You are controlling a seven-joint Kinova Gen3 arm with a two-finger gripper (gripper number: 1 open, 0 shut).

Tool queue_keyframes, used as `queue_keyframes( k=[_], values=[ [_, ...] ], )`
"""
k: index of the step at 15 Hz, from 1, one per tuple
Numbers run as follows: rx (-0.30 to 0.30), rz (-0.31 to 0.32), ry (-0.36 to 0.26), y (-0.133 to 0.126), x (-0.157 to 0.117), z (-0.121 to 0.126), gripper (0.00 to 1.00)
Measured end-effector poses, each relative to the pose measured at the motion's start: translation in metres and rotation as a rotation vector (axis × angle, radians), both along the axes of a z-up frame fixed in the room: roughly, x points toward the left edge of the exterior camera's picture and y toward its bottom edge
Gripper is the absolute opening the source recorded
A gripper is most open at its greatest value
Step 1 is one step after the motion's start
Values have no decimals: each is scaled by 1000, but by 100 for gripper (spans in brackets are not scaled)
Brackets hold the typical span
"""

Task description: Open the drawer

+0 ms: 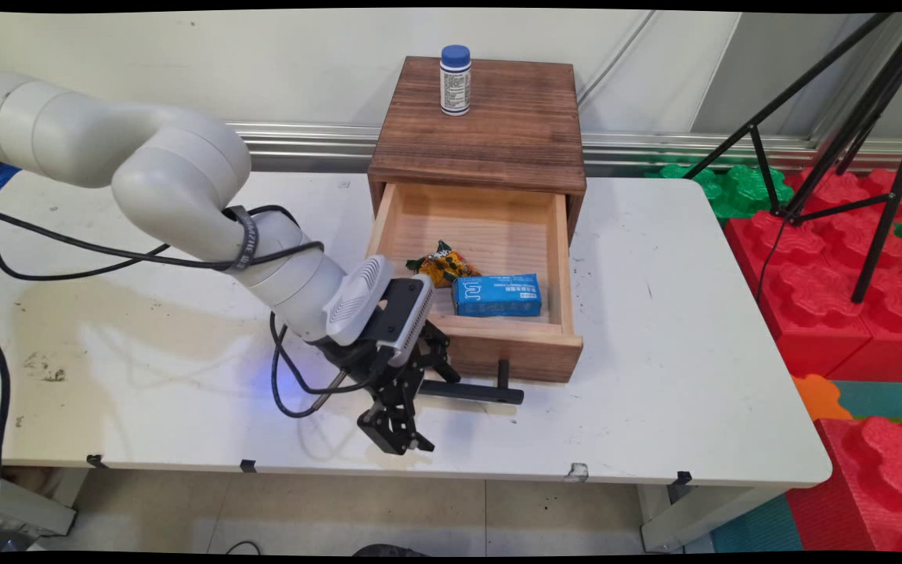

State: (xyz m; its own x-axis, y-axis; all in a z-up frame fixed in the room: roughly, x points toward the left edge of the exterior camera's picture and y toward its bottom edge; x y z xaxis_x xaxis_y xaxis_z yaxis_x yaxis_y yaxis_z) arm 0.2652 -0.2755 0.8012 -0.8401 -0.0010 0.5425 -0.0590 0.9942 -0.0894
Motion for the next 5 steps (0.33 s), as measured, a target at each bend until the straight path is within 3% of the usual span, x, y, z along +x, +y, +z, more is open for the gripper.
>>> queue_keyframes(
  k=[5],
  values=[
    [2,-3,6,6,-1,2,100]
  ],
)
